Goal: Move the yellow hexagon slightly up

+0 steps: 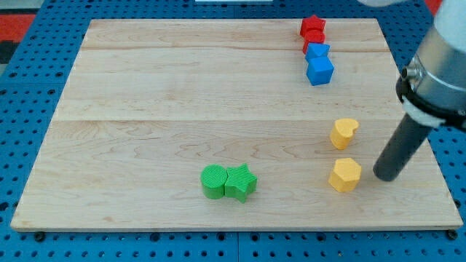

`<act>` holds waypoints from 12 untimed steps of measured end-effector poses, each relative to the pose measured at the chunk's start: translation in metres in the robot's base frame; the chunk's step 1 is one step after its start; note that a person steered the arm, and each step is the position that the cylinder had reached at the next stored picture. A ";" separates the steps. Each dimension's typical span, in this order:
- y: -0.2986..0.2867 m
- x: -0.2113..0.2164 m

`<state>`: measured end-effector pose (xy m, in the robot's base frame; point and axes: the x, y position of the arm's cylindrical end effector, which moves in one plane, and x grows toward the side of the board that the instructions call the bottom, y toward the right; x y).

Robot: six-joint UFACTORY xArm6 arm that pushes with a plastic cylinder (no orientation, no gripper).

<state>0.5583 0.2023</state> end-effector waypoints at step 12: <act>-0.104 -0.036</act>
